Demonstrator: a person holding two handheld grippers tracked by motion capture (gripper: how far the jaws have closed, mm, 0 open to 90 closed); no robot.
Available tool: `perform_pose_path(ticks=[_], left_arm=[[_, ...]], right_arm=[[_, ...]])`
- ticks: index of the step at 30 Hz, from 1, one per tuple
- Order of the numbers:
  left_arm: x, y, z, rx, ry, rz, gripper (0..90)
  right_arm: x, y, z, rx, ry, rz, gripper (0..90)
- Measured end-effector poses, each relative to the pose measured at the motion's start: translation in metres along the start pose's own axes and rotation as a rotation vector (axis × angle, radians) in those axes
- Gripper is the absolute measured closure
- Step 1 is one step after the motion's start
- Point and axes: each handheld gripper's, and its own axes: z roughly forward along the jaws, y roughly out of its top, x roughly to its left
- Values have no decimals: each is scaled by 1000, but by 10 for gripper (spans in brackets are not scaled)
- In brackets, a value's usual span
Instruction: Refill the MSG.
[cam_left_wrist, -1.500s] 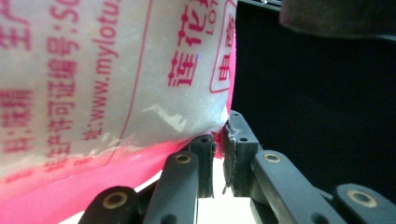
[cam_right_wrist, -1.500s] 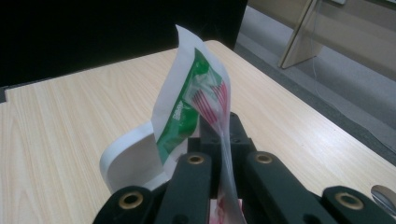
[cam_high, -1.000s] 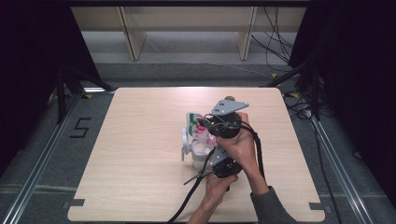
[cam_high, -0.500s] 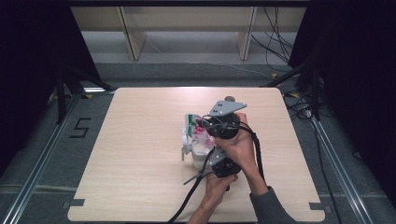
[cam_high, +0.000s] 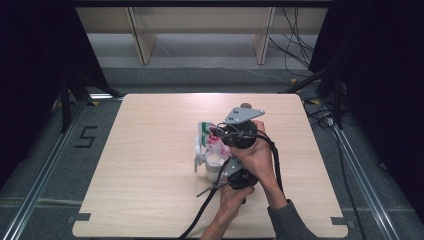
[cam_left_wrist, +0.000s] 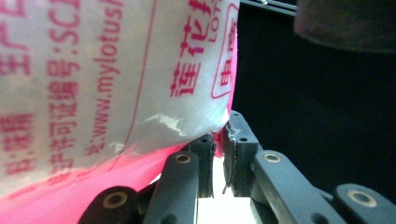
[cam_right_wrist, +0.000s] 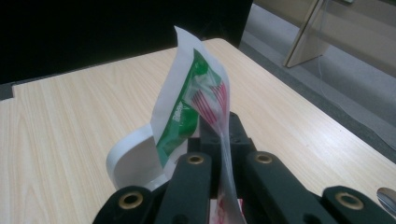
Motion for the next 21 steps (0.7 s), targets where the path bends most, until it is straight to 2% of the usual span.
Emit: perform_pose_path(ticks=[3,5,6,8,10,17,19,21], left_arm=[[0,0,0,1,2,0,826],[1,0,0,1,1,1,827],[1,1,0,5,4,3,826],[0,0,0,2,1,0,827],[0,0,0,1,1,1,827],[1,1,-1,-5,-8,-2,826],[1,1,-1,-6,-15,1,827],[0,1,-2,0,-2,1,826]], right_arm=[[0,0,0,9,12,12,900],[-1,0,0,-9,3,-16,900],[-1,0,0,-17,2,-11,900],[-2,0,0,3,20,-5,900],[-1,0,1,4,13,-2,900],[-1,0,1,-2,23,-7,900],[-2,0,-1,-13,24,8,900],[-2,0,0,-13,15,-13,900]])
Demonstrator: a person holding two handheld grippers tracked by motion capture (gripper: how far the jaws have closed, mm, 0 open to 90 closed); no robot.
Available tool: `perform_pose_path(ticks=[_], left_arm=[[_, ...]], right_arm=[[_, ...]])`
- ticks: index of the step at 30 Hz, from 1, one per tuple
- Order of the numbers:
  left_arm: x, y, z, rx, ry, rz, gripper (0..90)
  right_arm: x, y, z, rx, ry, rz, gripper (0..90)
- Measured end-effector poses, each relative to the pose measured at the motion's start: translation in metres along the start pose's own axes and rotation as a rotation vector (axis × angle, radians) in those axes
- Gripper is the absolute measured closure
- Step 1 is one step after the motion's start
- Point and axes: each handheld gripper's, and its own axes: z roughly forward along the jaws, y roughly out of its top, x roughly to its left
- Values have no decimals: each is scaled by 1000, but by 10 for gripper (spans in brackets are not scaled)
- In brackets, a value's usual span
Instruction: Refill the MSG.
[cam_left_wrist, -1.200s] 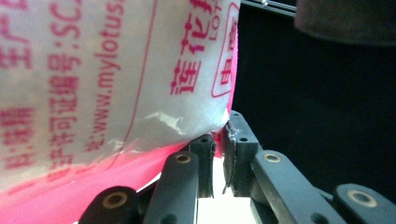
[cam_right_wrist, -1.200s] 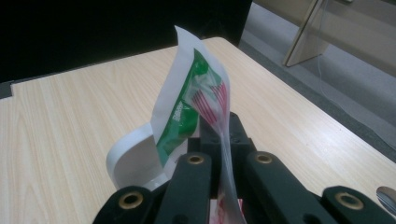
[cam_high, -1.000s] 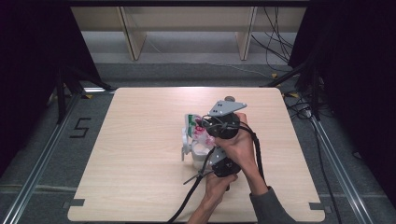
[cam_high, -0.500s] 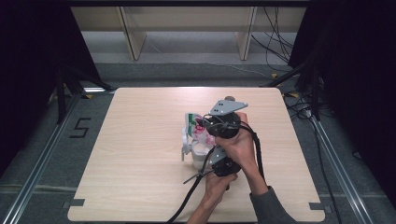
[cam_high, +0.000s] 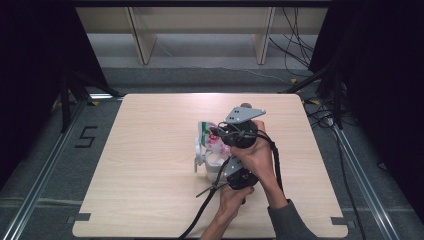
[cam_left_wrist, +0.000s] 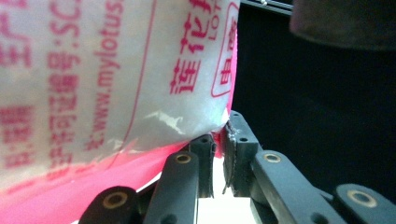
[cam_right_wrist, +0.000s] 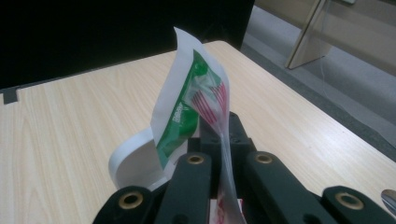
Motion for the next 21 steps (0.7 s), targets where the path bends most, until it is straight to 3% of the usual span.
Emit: perform_pose_path(ticks=[2,7,11,12,15,18,19,21], left_arm=[[1,-1,0,-1,-4,-5,827],[1,-1,0,-2,2,-5,827],[1,-1,0,-6,-5,-5,827],[1,-1,0,-3,-2,-6,827],[1,-1,0,-7,-1,-7,827],[1,0,1,-18,-9,-8,827],[0,0,0,-4,10,-3,827],[0,1,-1,-4,5,-3,827]], right_arm=[[0,0,0,17,16,12,900],[1,-1,1,11,-1,29,900],[0,0,1,7,0,-11,900],[2,0,0,17,4,34,900],[1,0,1,18,8,7,900],[3,1,1,18,-6,10,900],[4,1,1,22,-15,4,900],[3,1,1,22,-1,1,900]])
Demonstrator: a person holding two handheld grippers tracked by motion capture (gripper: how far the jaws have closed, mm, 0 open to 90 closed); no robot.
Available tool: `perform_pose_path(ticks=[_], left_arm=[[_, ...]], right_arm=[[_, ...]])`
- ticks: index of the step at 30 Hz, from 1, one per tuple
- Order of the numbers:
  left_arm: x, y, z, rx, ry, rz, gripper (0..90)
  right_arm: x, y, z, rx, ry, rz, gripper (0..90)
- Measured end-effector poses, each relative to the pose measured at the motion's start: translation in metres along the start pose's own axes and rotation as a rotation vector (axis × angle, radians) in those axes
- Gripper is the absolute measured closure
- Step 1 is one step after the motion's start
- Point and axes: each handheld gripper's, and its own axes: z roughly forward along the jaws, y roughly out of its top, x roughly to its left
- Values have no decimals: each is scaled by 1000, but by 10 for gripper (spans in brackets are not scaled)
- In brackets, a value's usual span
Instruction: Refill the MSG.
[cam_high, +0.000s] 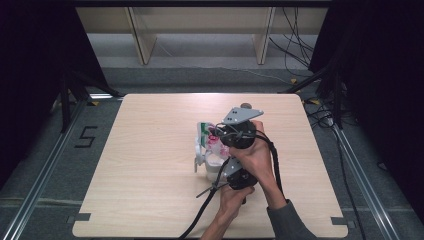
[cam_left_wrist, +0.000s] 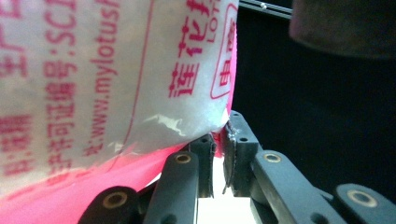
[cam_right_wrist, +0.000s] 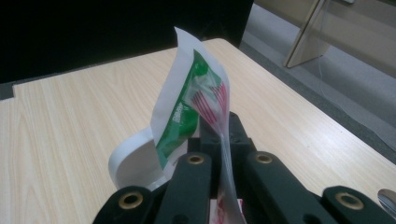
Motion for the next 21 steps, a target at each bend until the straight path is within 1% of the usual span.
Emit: perform_pose_path(ticks=[1,2,3,4,5,6,7,8,9,10,11,12,13,14,15,16,17,18,19,20,21], left_arm=[[0,0,4,-22,-50,-11,827],[-3,0,6,-52,-56,-52,827],[-6,-1,8,-82,-68,-91,826],[-6,-1,8,-81,-71,-92,826],[-3,0,5,-36,-69,-41,827],[-4,-1,6,-46,-69,-48,827],[-5,-1,8,-67,-77,-69,826],[-5,-1,7,-56,-74,-60,826],[-4,-1,7,-58,-71,-63,826],[-1,0,4,-13,-52,-13,826],[-2,0,2,-23,-2,-31,827],[-5,0,4,-55,-14,-62,827],[-2,0,6,-41,-53,-33,826],[0,0,5,-14,-57,-3,826],[-1,0,5,-13,-52,-6,827],[-2,0,4,-27,-23,-27,827],[-5,0,4,-55,-17,-63,827],[-4,0,5,-50,1,-56,827],[-3,0,5,-36,2,-42,826],[-3,0,4,-33,1,-39,826],[-3,0,4,-35,-1,-43,826]], right_arm=[[0,0,0,-2,-9,-3,900],[0,1,-1,10,-17,-12,900],[1,1,0,10,-17,-13,900],[-1,1,0,5,-23,-27,900],[1,0,0,6,-30,-15,900],[1,1,0,12,-48,-18,900],[1,0,1,13,-53,-11,900],[0,0,2,12,-46,-32,900],[0,0,1,18,-33,-8,900],[-2,0,2,13,-20,-4,900],[-3,-1,1,9,-29,-8,900],[-3,-1,1,14,-24,-3,900],[-2,-1,2,15,-27,7,900],[-2,-1,2,8,-40,3,900],[-3,-1,1,18,-31,3,900],[-3,-1,2,5,-29,-2,900],[-4,-1,2,8,-27,-6,900],[-4,-1,3,5,-33,-6,900],[-4,-1,2,20,-25,-7,900],[-4,-1,3,23,-17,-3,900],[-5,-1,3,20,-16,-9,900]])
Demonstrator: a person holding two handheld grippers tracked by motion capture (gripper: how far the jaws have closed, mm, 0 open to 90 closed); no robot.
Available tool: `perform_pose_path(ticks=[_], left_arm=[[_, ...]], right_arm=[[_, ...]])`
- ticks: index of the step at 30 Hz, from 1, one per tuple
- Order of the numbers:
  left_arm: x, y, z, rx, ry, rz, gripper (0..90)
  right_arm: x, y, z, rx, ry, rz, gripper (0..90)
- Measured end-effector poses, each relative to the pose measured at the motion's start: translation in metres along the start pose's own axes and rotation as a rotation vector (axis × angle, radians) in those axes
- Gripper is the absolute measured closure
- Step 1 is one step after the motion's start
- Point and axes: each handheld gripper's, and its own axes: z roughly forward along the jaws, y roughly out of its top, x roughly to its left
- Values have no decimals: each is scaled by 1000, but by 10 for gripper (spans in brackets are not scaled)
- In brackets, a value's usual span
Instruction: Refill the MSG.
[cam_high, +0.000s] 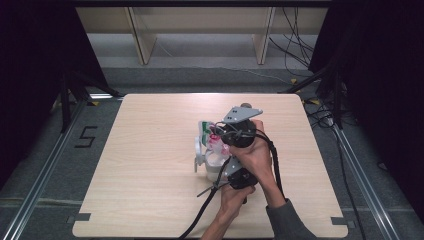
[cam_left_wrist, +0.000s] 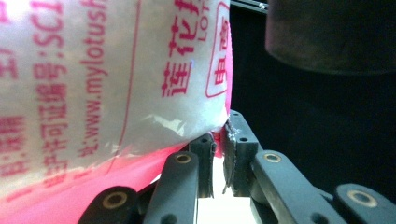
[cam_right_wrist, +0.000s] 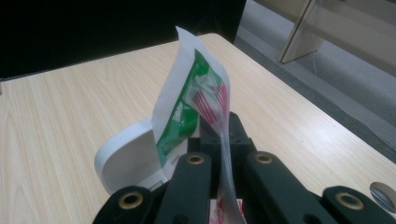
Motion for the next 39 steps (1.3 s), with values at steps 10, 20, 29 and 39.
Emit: perform_pose_path(ticks=[10,20,29,39], left_arm=[[0,1,-1,5,-8,2,826],[-1,1,0,-10,-13,-12,826],[2,3,-1,21,-54,32,826],[2,2,0,17,-59,30,826]], right_arm=[[0,0,0,-1,4,8,900],[0,0,0,-9,-6,13,900],[1,0,0,-1,7,12,900],[1,0,1,4,9,8,900]])
